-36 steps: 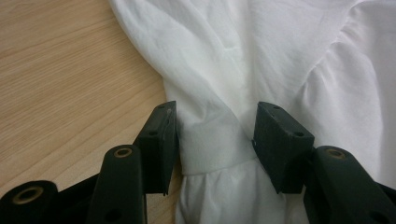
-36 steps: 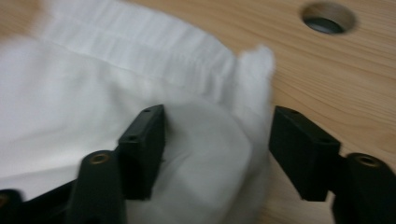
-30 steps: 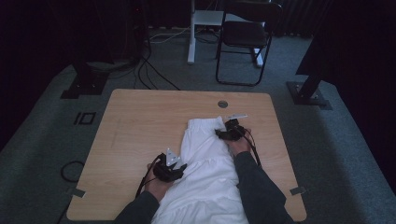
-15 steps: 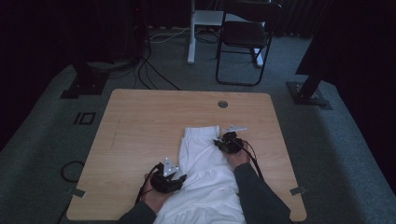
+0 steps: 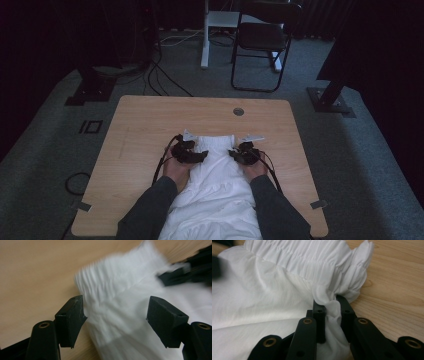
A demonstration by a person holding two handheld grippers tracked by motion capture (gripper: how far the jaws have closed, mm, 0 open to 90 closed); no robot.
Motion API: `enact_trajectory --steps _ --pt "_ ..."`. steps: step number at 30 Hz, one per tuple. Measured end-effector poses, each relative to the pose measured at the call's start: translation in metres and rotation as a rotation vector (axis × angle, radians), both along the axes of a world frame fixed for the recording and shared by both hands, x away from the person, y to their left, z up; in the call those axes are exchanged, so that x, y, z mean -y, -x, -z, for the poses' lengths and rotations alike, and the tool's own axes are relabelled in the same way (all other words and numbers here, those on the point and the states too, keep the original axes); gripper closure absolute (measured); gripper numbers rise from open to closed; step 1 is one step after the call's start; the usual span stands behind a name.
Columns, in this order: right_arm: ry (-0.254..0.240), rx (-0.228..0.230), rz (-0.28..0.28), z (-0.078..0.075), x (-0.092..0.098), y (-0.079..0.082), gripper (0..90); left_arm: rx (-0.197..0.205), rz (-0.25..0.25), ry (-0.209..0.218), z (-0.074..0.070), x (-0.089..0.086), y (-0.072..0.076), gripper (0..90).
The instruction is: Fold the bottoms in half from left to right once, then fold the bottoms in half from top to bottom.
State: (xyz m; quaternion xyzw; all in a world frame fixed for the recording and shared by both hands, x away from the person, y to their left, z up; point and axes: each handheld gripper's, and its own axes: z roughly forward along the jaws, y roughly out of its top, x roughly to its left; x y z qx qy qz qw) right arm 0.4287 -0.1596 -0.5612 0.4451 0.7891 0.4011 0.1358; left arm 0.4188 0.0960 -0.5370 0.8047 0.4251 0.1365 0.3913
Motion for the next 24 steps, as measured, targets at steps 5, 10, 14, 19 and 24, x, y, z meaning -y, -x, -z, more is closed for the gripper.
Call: enact_trajectory --steps 5,10,14,19,24 --pt "0.0 0.003 0.001 0.0 0.0 0.0 79.8 -0.019 0.004 -0.014 0.017 0.005 -0.001 28.7" --pt "-0.001 0.006 0.006 0.001 0.0 0.0 79.8 -0.007 0.006 -0.016 0.019 0.004 -0.002 28.8" --pt "-0.004 0.006 0.007 0.001 0.0 0.0 79.8 -0.012 0.002 0.0 0.02 0.002 0.0 28.8" --pt "-0.011 0.005 0.009 0.001 0.0 0.0 79.8 -0.002 0.006 0.054 0.014 -0.005 0.011 28.3" --pt "-0.019 0.005 0.009 0.002 0.001 -0.001 79.8 -0.011 0.022 0.032 0.018 -0.005 0.023 24.6"
